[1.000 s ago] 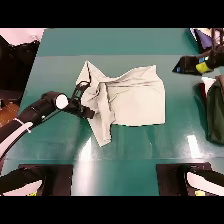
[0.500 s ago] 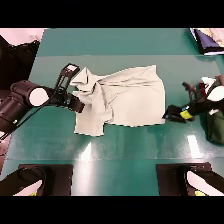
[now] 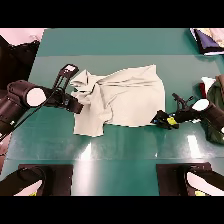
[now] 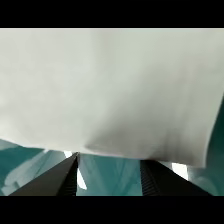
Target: Fold the shirts.
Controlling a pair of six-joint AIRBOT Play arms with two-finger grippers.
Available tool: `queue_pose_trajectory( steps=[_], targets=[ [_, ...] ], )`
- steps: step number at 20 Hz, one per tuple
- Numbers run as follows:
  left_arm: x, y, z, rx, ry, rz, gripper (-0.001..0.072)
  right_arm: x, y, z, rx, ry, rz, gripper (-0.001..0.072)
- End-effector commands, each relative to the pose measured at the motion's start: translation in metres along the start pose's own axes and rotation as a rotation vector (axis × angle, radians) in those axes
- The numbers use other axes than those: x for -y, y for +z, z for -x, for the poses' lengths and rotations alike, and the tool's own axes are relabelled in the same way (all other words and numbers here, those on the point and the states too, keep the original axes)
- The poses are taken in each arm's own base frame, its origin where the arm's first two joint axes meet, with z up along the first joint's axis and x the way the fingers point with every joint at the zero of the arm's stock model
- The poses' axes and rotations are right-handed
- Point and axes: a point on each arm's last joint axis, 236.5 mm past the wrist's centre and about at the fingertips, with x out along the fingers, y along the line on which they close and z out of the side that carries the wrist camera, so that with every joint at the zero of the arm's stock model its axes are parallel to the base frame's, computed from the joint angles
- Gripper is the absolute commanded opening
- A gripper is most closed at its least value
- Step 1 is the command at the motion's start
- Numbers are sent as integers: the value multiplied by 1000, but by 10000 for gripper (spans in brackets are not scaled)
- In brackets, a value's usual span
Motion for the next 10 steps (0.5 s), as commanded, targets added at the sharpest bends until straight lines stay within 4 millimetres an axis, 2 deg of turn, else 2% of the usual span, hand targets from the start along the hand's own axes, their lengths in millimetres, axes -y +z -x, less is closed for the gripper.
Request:
queue_pose_trajectory(
  steps=[1, 4, 7, 8, 10],
  targets=[
    [0, -2, 1, -8, 0, 1, 29, -7, 23, 3, 123, 9, 2, 327],
    [0, -2, 1, -8, 0, 10, 28, -15, 37, 17, 213, 24, 29, 16],
    [-2, 5, 6, 10, 11, 4, 28, -31, 49, 42, 306, 59, 67, 15],
    [-6, 15, 16, 33, 32, -10, 28, -44, 56, 58, 352, 79, 96, 14],
    [-15, 49, 50, 118, 81, -38, 29, -79, 74, 109, 490, 138, 172, 14]
  ],
)
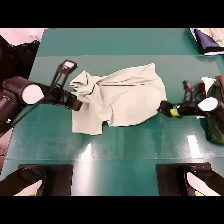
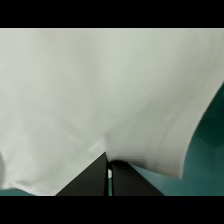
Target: Fold the shirts.
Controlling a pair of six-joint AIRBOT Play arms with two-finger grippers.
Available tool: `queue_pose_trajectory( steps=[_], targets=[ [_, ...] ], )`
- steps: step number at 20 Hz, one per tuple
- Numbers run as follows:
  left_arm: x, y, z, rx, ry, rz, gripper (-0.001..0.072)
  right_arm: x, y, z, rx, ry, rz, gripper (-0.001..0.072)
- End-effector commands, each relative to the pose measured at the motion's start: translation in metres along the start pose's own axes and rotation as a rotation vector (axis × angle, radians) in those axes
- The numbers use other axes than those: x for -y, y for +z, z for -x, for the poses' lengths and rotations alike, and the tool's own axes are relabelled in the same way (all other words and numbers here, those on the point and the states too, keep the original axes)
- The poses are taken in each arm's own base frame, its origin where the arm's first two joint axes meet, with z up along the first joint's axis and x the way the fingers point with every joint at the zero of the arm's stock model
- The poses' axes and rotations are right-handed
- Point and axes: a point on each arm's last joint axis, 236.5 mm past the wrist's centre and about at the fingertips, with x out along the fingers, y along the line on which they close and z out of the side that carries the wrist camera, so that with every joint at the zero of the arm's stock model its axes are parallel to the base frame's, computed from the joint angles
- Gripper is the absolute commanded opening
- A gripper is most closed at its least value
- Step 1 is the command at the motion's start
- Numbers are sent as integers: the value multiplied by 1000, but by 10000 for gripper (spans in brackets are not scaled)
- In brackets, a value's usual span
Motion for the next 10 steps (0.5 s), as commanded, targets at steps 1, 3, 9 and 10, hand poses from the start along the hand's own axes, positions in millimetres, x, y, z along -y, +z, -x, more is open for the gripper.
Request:
queue_pose_trajectory(
  steps=[1, 3, 9, 10],
  targets=[
    [-16, 50, 52, 131, 81, -38, 28, -58, 58, 64, 236, 104, 106, 14],
    [-25, 95, 115, 290, 138, -57, 28, -107, 96, 131, 429, 183, 212, 14],
    [-46, 154, 345, 783, 300, -33, 28, -184, 134, 332, 840, 192, 454, 14],
    [-45, 152, 376, 843, 300, -22, 28, -185, 129, 355, 871, 166, 476, 14]
  ],
)
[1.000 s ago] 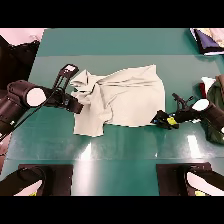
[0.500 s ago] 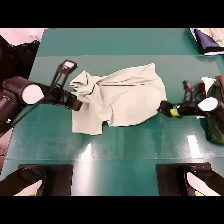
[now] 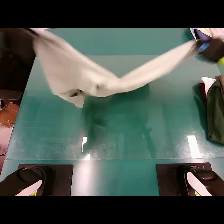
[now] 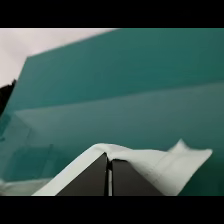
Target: Fold the shirts.
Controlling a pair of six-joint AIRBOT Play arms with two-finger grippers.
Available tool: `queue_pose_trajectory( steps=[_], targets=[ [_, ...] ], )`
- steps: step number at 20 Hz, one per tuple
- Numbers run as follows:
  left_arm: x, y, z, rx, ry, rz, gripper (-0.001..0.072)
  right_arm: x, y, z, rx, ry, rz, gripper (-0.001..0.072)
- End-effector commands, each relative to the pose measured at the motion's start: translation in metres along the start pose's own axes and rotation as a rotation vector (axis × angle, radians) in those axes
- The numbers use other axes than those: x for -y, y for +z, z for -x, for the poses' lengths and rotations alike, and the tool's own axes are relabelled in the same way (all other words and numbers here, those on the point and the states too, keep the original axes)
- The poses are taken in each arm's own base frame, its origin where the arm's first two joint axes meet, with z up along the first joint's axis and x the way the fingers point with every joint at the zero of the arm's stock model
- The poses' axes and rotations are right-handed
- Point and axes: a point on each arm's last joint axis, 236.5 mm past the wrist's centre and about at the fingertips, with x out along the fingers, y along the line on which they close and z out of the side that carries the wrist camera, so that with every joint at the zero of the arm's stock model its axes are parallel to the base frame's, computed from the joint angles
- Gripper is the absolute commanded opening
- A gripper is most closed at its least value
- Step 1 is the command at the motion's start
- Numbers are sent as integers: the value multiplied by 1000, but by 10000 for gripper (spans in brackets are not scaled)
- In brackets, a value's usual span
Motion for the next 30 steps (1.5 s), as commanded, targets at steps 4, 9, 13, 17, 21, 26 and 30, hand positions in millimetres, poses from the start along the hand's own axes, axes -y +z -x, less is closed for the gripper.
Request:
queue_pose_trajectory(
  steps=[4, 9, 13, 17, 21, 26, 30],
  targets=[
    [-41, 84, 142, 330, 70, 64, 28, -38, 80, 137, 191, -111, 198, 14],
    [-32, 85, 199, 422, -5, 92, 28, -21, 85, 204, 204, -373, 216, 14],
    [-24, 67, 169, 327, -17, 48, 27, 15, 90, 202, 115, -498, 123, 13],
    [-36, 5, 59, 27, 112, -36, 27, 68, 40, 135, -247, -399, -104, 13],
    [-11, -61, -66, -268, 82, -134, 27, 123, -52, 49, -660, -377, -205, 12],
    [-23, -153, -196, -510, 69, -23, 28, 151, -132, -70, -832, -384, -35, 12],
    [-47, -193, -252, -533, 48, 103, 28, 164, -144, -149, -726, -371, 42, 13]
  ],
)
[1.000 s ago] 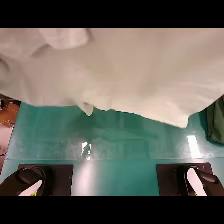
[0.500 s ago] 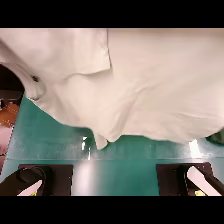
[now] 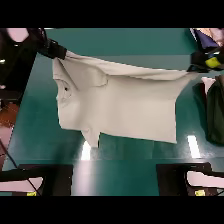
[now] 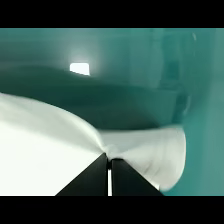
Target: Fold the shirts.
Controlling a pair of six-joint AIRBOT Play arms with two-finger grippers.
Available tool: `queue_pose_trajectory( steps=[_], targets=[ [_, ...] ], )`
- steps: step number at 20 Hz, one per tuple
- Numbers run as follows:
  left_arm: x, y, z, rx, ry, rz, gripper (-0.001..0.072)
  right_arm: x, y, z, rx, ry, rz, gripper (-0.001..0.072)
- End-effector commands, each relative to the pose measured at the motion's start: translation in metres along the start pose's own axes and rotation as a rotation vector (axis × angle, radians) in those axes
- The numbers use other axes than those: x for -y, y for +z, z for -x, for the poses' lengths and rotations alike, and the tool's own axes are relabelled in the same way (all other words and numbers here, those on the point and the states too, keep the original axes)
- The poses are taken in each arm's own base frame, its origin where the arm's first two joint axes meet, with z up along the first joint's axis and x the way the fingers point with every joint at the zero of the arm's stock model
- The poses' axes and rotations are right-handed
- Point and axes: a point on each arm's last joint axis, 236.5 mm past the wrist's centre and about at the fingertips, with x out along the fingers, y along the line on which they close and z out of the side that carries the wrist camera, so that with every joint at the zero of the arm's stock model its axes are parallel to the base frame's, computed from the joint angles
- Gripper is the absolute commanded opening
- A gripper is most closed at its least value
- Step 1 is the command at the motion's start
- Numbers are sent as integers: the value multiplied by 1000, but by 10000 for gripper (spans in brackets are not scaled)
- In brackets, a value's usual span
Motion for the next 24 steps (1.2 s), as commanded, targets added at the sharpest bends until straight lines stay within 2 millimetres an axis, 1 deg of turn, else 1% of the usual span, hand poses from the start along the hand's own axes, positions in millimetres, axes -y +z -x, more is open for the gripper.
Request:
queue_pose_trajectory(
  steps=[1, 3, 4, 6, 7, 8, 9, 12, 15, 16, 19, 20, 22, 24],
  targets=[
    [-17, 0, -61, 8, -36, 98, 28, -14, 43, -60, 122, -21, 64, 13],
    [-28, 17, -68, 86, -16, 105, 28, -13, 64, -73, 192, -16, 59, 13],
    [-31, 27, -69, 131, -10, 107, 28, -13, 71, -78, 216, -15, 58, 12],
    [-33, 39, -70, 182, 2, 76, 28, -12, 76, -86, 228, -15, 55, 13],
    [-34, 36, -74, 170, 9, 52, 27, -10, 73, -91, 211, -17, 54, 12],
    [-36, 27, -79, 134, 20, 37, 28, -10, 66, -95, 179, -19, 53, 13],
    [-39, 12, -86, 72, 38, 19, 28, -10, 55, -99, 135, -21, 55, 12],
    [-50, -37, -100, -119, 55, 17, 28, -18, 15, -116, -8, -24, 77, 12],
    [-59, -87, -108, -282, 47, 49, 28, -30, -24, -138, -116, -23, 106, 12],
    [-60, -104, -109, -336, 41, 62, 28, -30, -33, -145, -140, -24, 110, 12],
    [-61, -146, -113, -459, 16, 96, 29, -34, -51, -160, -172, -21, 116, 14],
    [-61, -156, -115, -486, 12, 101, 29, -34, -54, -163, -178, -16, 110, 15],
    [-58, -169, -117, -520, 3, 111, 29, -37, -60, -167, -188, 2, 96, 16],
    [-57, -170, -117, -523, 0, 117, 38, -37, -60, -167, -190, 2, 97, 21]
  ],
)
